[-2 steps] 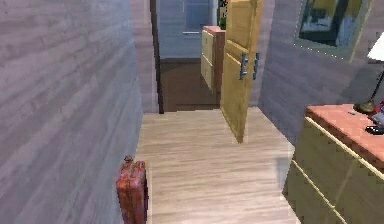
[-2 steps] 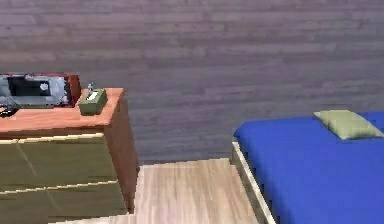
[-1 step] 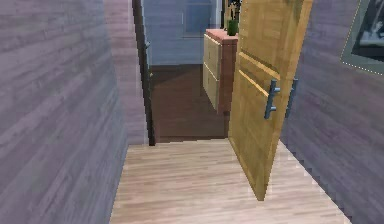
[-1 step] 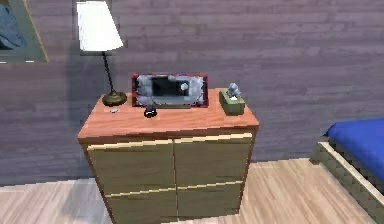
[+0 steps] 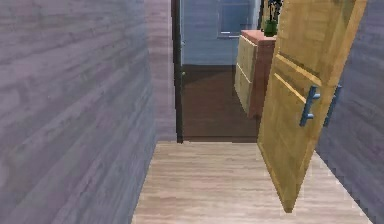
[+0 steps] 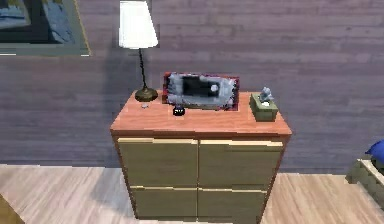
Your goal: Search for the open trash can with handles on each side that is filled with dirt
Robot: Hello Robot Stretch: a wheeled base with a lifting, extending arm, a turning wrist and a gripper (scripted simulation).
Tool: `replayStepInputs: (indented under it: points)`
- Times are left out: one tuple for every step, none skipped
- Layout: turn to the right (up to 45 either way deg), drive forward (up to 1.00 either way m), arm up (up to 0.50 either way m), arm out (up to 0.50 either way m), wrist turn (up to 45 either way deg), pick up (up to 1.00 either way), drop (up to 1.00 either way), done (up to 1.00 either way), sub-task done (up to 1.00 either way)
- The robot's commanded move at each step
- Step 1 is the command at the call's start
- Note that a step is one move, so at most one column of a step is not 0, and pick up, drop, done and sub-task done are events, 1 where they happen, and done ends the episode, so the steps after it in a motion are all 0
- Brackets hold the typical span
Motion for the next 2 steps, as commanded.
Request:
replayStepInputs:
  points:
    - [0.0,0.10,0.00,0.00,0.0,0.00,0.00,0.00,0.00]
    - [12.0,0.00,0.00,0.00,0.0,0.00,0.00,0.00,0.00]
